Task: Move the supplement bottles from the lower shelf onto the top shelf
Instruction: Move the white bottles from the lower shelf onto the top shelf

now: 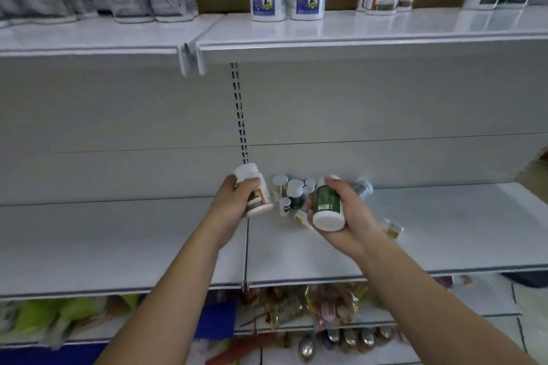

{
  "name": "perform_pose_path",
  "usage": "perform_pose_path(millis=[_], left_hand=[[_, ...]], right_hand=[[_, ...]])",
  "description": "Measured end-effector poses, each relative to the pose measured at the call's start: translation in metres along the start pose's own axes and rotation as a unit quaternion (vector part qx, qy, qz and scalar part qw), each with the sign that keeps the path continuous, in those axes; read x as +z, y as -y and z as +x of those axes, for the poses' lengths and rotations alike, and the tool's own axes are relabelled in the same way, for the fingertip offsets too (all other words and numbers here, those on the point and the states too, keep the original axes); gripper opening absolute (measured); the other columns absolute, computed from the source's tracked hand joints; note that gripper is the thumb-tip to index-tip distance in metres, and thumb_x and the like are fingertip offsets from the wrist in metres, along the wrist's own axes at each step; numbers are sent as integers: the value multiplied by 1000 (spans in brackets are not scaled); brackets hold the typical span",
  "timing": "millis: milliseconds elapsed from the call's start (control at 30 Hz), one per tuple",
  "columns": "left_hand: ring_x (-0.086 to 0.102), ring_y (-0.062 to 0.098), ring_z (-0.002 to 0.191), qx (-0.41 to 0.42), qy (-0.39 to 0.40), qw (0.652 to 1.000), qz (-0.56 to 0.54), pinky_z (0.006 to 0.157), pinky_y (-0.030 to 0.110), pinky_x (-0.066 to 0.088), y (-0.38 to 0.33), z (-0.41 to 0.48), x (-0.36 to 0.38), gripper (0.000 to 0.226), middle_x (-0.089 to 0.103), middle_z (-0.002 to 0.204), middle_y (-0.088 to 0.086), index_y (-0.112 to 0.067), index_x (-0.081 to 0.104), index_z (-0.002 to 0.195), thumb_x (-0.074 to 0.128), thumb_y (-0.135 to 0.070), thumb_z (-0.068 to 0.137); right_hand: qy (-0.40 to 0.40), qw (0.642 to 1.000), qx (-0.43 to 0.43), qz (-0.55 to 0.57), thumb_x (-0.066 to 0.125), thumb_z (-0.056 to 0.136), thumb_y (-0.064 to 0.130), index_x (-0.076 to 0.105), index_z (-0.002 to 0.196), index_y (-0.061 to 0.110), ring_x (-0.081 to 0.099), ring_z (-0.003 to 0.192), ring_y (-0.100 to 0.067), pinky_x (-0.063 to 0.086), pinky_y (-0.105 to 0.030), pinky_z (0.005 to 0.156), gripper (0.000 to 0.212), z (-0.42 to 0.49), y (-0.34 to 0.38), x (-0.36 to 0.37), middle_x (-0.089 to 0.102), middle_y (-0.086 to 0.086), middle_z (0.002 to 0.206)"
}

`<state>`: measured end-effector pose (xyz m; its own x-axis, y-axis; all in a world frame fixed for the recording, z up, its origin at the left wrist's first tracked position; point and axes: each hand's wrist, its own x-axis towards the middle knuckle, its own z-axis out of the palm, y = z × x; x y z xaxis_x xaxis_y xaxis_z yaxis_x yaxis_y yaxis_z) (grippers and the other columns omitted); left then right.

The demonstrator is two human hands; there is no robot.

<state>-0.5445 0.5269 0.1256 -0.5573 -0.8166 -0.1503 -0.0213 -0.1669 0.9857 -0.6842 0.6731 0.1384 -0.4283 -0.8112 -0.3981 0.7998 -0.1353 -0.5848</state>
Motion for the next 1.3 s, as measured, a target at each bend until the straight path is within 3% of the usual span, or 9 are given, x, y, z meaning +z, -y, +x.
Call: perform_pose_path(millis=[100, 233, 333, 467, 600, 900, 1067, 1200, 1300], left_hand=[[59, 16, 69, 13, 26, 999, -40, 68, 36, 55, -43, -49, -2, 6, 56, 79, 6, -14, 55, 98, 52, -19, 96], [61, 16, 65, 55, 44, 997, -23, 57, 30, 54, -90, -104, -7, 22, 62, 82, 10, -11, 58, 101, 46, -28, 98], [62, 20, 73, 113, 36, 993, 10, 66, 34, 52, -118, -132, -9, 29, 64, 89, 14, -14, 60, 104, 45, -37, 97], [65, 6, 74, 228, 54, 970, 71, 69, 26, 51, -158, -158, -13, 16, 67, 78, -12, -35, 60, 97, 53, -47, 89], [56, -7, 56, 297, 29, 950, 97, 55, 9, 43, -202, -165, -10, 16, 59, 58, -23, -28, 51, 83, 49, -35, 98], [65, 3, 77, 356, 41, 916, 179, 72, 22, 51, -260, -142, 26, 18, 65, 85, -10, -30, 60, 97, 48, -45, 96], [70, 10, 92, 345, 81, 900, 253, 89, 38, 56, -271, -117, 72, 30, 72, 98, -8, -27, 60, 106, 64, -50, 87], [67, 16, 98, 315, 103, 901, 281, 90, 45, 56, -277, -88, 129, 37, 70, 101, -5, -24, 59, 106, 67, -50, 82], [67, 15, 98, 309, 115, 902, 280, 87, 42, 58, -282, -64, 183, 38, 70, 104, -2, -20, 59, 107, 71, -45, 82]], right_hand=[[15, 1000, -11, -22, 64, 84, 30, 55, 109, 2, 60, 71, -20, 55, -30, 61, 38, -36, 3, 25, 63, -13, 84], [57, 993, -43, -93, 51, 91, 37, 61, 90, 2, 54, 61, -18, 47, -27, 57, 36, -92, 10, 64, 62, -9, 69], [87, 982, -106, -132, 56, 90, 32, 59, 99, 6, 55, 61, -18, 49, -27, 53, 27, -126, 17, 87, 59, -8, 72], [138, 953, -169, -211, 51, 92, 28, 56, 112, 3, 60, 64, -18, 52, -28, 59, 32, -160, 34, 114, 62, -11, 80], [150, 937, -216, -228, 47, 93, 28, 56, 109, 2, 60, 61, -20, 51, -30, 57, 32, -176, 56, 139, 64, -11, 73], [132, 900, -340, -239, 51, 92, 22, 57, 101, 9, 59, 59, -18, 51, -31, 58, 17, -174, 131, 153, 59, -6, 72], [93, 822, -427, -365, 55, 95, 32, 58, 104, 16, 65, 81, -14, 54, -35, 78, 18, -158, 205, 115, 67, -1, 89], [59, 767, -464, -440, 56, 94, 31, 47, 128, 30, 68, 80, -9, 57, -31, 72, 35, -146, 274, 76, 65, 4, 93], [61, 736, -452, -500, 64, 81, 36, 53, 120, 30, 67, 94, -19, 57, -43, 85, 41, -136, 325, 50, 63, -3, 98]])
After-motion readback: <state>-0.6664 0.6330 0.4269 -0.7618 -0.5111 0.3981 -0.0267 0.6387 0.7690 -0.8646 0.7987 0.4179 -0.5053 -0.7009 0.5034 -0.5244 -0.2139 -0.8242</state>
